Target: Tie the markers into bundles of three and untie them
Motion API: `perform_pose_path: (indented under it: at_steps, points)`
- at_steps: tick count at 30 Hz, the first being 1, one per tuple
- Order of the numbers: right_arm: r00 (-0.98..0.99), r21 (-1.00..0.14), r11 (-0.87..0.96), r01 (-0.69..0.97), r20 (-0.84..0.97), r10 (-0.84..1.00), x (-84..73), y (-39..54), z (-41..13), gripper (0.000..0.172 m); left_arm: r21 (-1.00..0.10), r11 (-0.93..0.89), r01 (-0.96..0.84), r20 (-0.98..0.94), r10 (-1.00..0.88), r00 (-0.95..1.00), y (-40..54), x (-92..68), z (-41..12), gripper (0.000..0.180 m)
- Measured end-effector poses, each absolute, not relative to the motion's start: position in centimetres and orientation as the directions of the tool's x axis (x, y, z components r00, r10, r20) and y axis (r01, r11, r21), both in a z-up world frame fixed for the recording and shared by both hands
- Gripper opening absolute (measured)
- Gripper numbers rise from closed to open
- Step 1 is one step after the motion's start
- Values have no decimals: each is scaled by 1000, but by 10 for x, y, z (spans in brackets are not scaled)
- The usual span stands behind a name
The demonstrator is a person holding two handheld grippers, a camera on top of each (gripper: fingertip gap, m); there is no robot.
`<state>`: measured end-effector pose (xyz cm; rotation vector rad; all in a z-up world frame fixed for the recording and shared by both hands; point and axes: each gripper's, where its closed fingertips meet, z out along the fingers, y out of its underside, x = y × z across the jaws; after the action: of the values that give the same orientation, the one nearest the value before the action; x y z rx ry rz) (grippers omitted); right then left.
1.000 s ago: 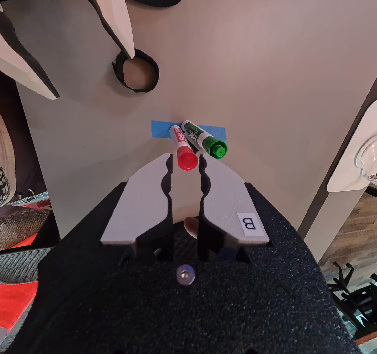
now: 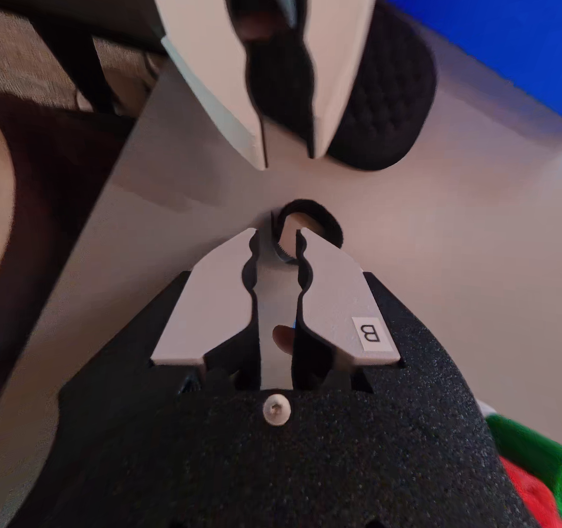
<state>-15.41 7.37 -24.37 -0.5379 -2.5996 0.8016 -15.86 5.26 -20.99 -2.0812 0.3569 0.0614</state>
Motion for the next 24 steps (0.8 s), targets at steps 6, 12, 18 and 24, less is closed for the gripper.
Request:
perform_pose_path:
  at_steps: [6, 12, 18, 24]
  points:
    - [-906, -566, 798, 209, 195, 375, -140, 68, -259, 3, -653, -504, -566, -276, -537, 797, 68, -146, -248, 16]
    - [-943, -699, 689, 194, 61, 327, -111, 61, -238, 2, -721, -351, -598, -250, -673, 696, 60, -109, -230, 3]
    - [-951, -922, 384, 56, 69, 302, -89, 53, -166, 1, -964, -253, -84, 81, -578, 812, 54, -91, -165, 2]
    - [-975, -998, -49, -31, 19, 221, -54, 51, -103, 1, -954, 25, 299, 222, -609, 761, 46, -74, -107, 2]
